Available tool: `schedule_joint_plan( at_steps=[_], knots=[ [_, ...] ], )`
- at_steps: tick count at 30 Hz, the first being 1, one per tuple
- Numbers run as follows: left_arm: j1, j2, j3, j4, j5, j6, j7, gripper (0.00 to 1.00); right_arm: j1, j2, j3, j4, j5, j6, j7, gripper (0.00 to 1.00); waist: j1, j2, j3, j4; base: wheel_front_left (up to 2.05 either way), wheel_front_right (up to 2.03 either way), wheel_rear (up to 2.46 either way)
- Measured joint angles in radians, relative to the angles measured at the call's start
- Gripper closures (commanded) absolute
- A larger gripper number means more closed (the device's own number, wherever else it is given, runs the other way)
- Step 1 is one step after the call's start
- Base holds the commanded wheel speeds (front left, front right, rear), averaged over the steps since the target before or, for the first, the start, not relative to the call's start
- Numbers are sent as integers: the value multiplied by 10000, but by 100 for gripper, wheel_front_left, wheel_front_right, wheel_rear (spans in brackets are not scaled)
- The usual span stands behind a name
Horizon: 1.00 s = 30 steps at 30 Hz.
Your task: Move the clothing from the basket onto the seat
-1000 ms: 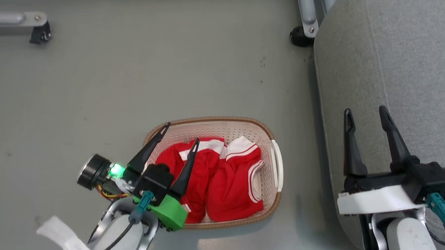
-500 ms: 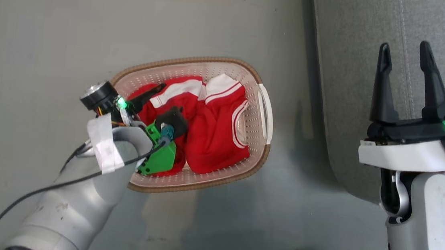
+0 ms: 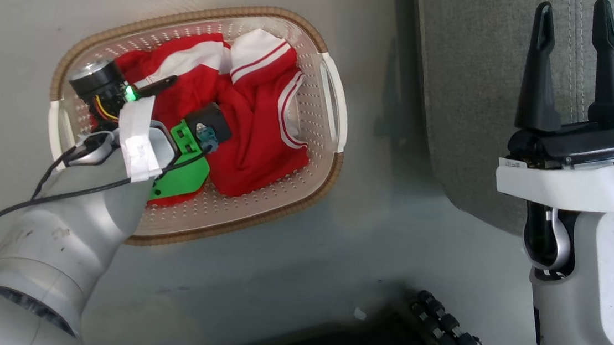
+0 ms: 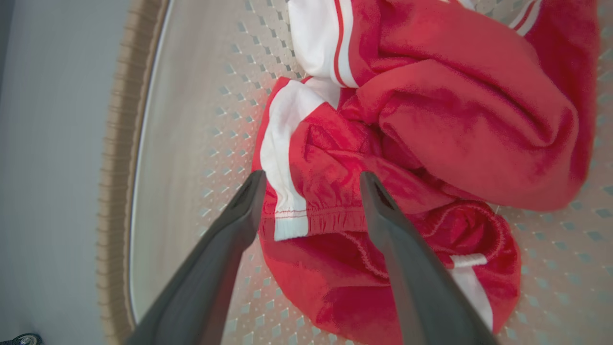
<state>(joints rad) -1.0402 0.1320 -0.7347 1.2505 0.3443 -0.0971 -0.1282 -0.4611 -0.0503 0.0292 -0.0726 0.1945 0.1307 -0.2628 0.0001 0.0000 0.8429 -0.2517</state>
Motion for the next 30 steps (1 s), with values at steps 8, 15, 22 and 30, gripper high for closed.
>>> schedule_joint_plan(
  at_steps=[8,15,22,30],
  knots=[
    [-734,594,-92,186,115,447,458,0,-174,0,295,-117,401,0,0,0,0,0,943,-599,0,0,0],
    [-1012,865,-40,257,-98,635,692,0,-353,4,357,-157,508,0,0,0,0,0,1546,-953,0,0,0],
    [-1127,918,-119,291,-215,780,562,100,-442,4,391,-128,577,0,2,0,0,0,1803,-1081,0,0,0],
    [-1119,635,-174,330,-431,934,477,100,-470,8,489,6,558,0,0,0,0,0,1551,-934,0,0,0]
  ],
)
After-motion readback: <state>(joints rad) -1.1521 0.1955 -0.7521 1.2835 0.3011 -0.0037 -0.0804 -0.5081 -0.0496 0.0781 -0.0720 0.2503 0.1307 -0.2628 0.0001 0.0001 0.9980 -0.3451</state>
